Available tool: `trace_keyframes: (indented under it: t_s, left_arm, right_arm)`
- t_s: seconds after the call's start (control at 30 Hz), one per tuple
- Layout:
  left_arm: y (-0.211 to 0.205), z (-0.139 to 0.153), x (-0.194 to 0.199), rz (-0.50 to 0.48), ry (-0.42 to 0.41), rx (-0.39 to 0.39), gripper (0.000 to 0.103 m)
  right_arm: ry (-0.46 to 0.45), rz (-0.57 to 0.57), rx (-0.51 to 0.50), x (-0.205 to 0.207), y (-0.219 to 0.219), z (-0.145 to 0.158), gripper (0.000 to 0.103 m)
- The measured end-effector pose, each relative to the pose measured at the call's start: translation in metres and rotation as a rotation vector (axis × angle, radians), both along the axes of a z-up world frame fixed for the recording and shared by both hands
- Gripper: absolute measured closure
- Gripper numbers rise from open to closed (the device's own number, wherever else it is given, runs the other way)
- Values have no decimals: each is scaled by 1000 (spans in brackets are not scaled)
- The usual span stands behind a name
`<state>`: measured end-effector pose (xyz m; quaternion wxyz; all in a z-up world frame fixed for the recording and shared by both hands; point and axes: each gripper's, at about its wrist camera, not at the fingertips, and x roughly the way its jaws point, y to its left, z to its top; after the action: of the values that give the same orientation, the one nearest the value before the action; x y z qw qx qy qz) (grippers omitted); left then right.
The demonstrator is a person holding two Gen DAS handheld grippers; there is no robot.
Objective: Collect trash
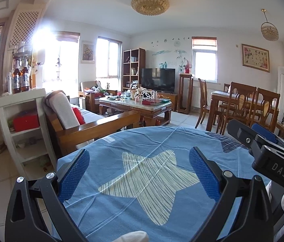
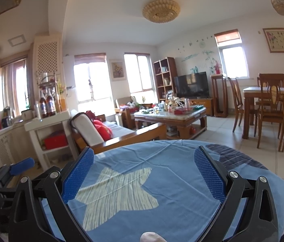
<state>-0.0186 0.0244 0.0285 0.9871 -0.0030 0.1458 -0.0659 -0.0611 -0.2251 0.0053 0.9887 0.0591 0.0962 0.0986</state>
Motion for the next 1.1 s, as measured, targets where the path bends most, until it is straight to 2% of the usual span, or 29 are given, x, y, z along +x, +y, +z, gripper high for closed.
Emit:
trace_keyframes:
  t_s: [1.1]
  left_arm:
    - [-5, -1, -1, -27, 27, 7, 5]
  right_arm:
    - [6, -4, 6, -2, 0, 3, 5]
